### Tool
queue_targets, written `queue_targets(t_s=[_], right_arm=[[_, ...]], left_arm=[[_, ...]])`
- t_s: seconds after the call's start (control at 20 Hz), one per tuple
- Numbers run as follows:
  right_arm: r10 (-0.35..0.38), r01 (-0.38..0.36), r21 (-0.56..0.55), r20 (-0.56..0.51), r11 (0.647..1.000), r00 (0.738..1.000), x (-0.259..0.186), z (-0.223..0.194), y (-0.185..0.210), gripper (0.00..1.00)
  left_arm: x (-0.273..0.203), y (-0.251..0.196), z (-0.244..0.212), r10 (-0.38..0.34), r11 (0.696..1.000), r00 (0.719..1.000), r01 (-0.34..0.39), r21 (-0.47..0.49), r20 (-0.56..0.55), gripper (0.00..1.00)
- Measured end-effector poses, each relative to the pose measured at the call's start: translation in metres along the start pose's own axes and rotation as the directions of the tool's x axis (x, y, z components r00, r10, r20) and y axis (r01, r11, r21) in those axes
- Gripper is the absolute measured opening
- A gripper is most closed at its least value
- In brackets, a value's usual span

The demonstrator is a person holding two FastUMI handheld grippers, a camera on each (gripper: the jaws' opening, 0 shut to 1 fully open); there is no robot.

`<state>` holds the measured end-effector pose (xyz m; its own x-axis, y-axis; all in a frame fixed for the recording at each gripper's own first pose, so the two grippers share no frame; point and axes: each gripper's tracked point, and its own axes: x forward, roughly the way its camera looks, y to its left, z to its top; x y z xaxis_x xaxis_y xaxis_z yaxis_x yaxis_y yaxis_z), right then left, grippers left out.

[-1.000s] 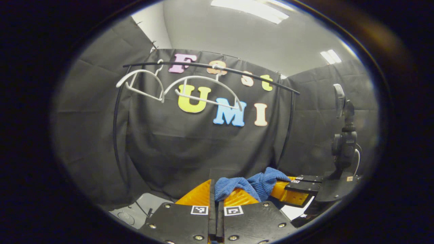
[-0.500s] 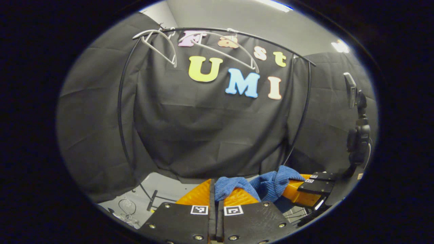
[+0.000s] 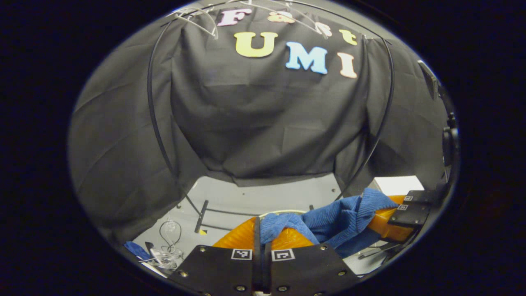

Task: Grasp the clothes on the hanger with both hands and then place them into the laundry hamper below.

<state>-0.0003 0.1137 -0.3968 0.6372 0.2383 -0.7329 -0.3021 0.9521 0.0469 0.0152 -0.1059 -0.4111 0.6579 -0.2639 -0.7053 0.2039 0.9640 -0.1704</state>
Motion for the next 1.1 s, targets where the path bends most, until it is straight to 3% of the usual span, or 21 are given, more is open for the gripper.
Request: queue_targets(t_s=[0.45, 0.5, 0.55, 0.75, 0.8, 1.1], right_arm=[[-0.034, 0.032, -0.013, -0.196, 0.999, 0.980, 0.026, -0.072, -0.001, 0.16], [-0.031, 0.028, -0.016, -0.204, 0.999, 0.978, 0.025, -0.076, 0.000, 0.19], [-0.027, 0.023, -0.022, -0.200, 0.999, 0.979, 0.026, -0.075, 0.003, 0.34], [-0.033, 0.026, -0.039, -0.177, 0.999, 0.984, 0.019, -0.066, 0.011, 0.91], [-0.035, 0.029, -0.038, -0.169, 0.999, 0.985, 0.016, -0.065, 0.013, 0.96], [-0.075, 0.074, -0.024, -0.066, 0.997, 0.995, -0.020, -0.031, 0.004, 0.96]], left_arm=[[0.021, 0.014, -0.094, 0.006, 1.000, 0.977, -0.004, 0.006, -0.215, 0.05], [0.022, 0.016, -0.096, 0.001, 1.000, 0.975, -0.002, -0.002, -0.221, 0.07], [0.020, 0.015, -0.098, -0.008, 1.000, 0.975, 0.004, -0.016, -0.223, 0.07], [0.010, 0.028, -0.076, 0.008, 1.000, 0.986, -0.009, -0.004, -0.167, 0.70], [0.008, 0.032, -0.068, 0.018, 1.000, 0.988, -0.016, 0.009, -0.152, 0.74], [-0.015, 0.043, -0.017, 0.020, 0.999, 0.999, -0.019, 0.033, -0.034, 0.73]])
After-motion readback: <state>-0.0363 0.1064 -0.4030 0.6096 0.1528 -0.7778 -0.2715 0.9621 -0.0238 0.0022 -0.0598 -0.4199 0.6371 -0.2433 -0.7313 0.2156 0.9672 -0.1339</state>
